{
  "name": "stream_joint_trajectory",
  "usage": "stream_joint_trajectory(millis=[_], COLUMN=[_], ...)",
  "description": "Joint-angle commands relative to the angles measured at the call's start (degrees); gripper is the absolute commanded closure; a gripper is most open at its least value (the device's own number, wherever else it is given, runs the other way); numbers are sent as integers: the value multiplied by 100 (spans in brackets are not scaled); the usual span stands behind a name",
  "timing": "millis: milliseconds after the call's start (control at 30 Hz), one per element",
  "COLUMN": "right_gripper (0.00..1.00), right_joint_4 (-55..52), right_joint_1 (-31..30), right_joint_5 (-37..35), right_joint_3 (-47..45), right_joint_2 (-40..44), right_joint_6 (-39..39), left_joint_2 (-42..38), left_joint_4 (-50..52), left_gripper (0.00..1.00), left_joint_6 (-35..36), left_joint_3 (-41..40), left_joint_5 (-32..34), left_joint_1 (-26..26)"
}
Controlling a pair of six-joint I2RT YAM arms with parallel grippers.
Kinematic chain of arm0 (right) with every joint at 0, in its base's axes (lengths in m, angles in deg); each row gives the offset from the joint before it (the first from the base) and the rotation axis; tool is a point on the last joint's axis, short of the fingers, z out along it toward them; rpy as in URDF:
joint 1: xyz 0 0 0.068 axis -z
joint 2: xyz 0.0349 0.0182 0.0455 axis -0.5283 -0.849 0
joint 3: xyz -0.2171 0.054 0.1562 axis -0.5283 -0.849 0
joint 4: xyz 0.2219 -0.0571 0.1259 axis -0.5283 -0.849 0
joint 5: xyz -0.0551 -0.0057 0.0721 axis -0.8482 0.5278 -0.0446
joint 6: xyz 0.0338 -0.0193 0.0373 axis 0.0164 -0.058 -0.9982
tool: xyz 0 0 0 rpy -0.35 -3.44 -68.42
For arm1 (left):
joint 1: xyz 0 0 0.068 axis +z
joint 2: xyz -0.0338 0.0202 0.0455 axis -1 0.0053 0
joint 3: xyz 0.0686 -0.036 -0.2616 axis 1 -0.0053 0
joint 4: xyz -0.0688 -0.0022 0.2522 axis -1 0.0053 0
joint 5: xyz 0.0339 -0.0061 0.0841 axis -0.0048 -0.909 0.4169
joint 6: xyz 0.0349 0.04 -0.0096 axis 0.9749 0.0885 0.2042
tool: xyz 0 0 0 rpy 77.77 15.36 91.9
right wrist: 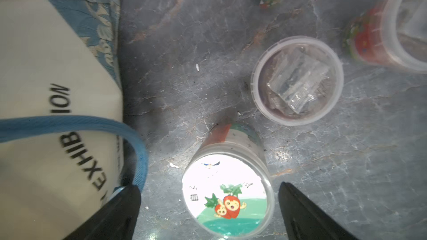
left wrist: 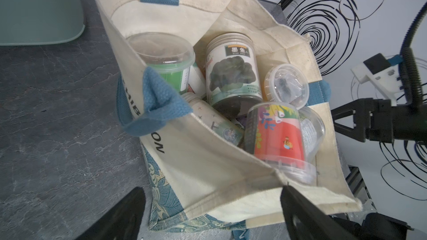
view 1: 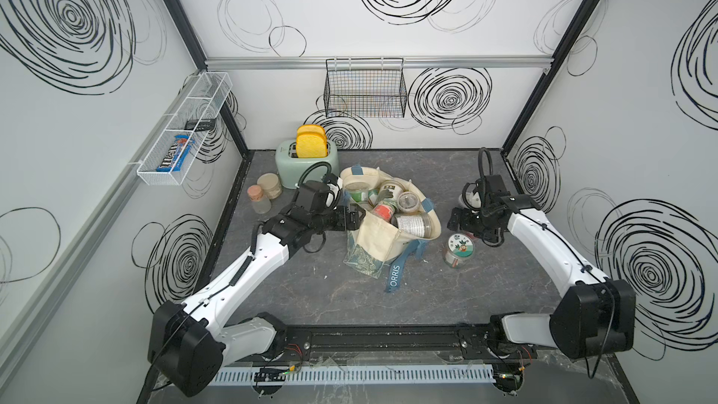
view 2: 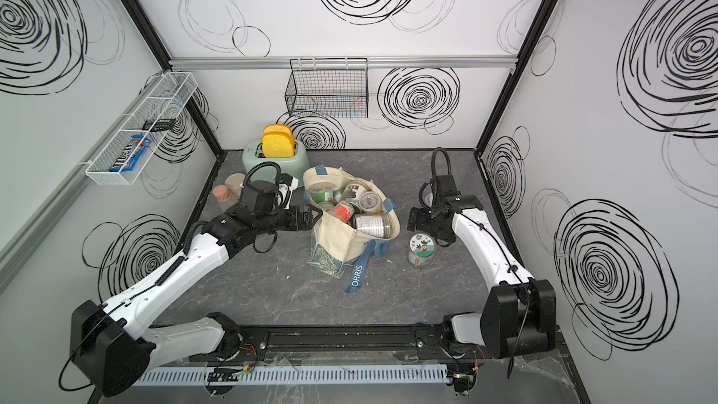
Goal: Take out the seed jars from the canvas bag
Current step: Adjust the canvas bag at the center of the board.
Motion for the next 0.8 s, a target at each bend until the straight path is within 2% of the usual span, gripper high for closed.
stream_joint_trajectory(millis=[0, 133, 267, 467, 533, 767], right_gripper=[2, 2, 10, 22, 29, 30], right_joint_4=[-100, 382, 1033, 1786, 1865, 2201], right_joint_1=[-85, -506, -1384, -2310, -2591, -3731], right_joint_5=[690, 1203, 1612, 2003, 2156, 2293], right_joint_3=[363, 670, 879, 696, 592, 308], right_joint_2=[560, 963, 909, 365, 156, -112], right_joint_6=[158, 44, -232, -677, -761, -930], left_joint_2=[-106, -20, 330, 687, 718, 745], left_joint_4=[-134, -284, -281, -13, 6, -106], left_gripper=[4, 4, 4, 2, 2, 0], left_joint_6=[-134, -290, -330, -146, -119, -165], left_joint_3=[168, 212, 448, 660, 656, 494], left_joint_5=[-337, -754, -1032, -802, -764, -701], left_joint_1=[112, 352, 384, 375, 369, 298])
